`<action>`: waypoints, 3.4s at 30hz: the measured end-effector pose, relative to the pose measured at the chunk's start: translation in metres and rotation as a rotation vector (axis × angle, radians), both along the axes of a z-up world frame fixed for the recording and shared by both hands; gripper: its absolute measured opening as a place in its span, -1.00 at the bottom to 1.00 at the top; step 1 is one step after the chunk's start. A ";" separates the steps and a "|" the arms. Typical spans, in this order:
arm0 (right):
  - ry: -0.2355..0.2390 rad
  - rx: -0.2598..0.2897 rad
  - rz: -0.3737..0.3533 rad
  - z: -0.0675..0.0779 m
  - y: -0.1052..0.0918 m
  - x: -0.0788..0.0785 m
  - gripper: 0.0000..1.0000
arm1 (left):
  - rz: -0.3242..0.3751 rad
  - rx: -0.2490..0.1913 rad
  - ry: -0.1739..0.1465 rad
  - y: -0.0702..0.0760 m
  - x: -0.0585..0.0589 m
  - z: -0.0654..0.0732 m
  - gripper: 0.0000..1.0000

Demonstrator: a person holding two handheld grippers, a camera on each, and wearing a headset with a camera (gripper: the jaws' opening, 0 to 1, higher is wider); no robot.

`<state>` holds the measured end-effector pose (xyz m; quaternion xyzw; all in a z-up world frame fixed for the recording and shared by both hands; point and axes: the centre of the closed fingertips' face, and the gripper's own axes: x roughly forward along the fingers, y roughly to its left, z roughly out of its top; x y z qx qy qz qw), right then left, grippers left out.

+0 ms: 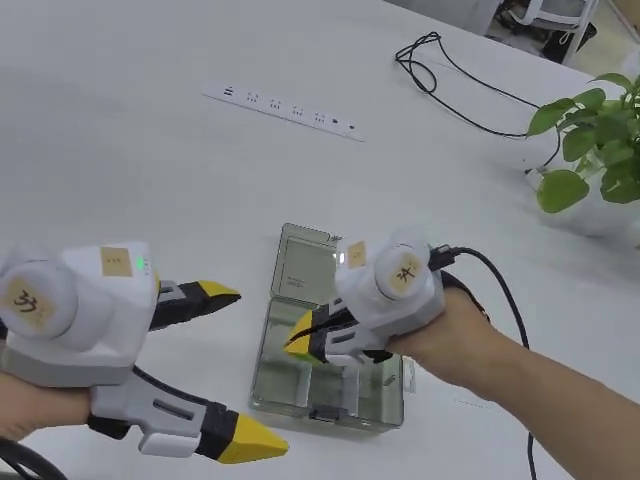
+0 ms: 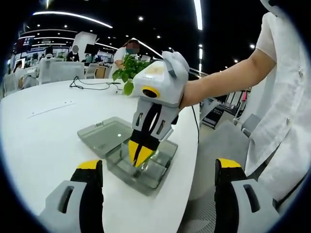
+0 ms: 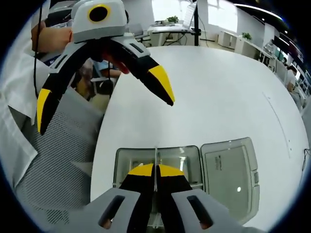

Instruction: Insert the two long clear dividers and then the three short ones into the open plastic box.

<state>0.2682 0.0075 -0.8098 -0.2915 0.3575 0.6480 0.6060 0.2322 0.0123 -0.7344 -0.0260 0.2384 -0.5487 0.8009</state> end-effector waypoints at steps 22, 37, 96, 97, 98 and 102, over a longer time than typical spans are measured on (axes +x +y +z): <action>-0.037 -0.086 0.043 -0.011 0.000 0.000 -0.95 | -0.003 0.000 -0.008 0.001 0.002 0.002 0.96; -0.023 -0.045 -0.015 -0.005 0.003 0.000 -0.83 | 0.004 0.013 -0.008 0.002 0.002 0.001 0.99; -0.055 -0.174 -0.254 0.021 -0.221 0.029 -0.06 | 0.024 0.052 -0.011 0.007 0.001 -0.001 1.00; -0.052 -0.187 -0.246 0.017 -0.223 0.028 -0.06 | 0.024 0.051 -0.011 0.006 0.002 -0.001 1.00; -0.050 -0.212 -0.231 0.012 -0.227 0.027 -0.06 | 0.025 0.050 -0.010 0.006 0.002 -0.001 1.00; -0.069 -0.299 -0.144 -0.005 -0.240 0.022 -0.07 | 0.023 0.053 -0.009 0.006 0.002 -0.001 1.00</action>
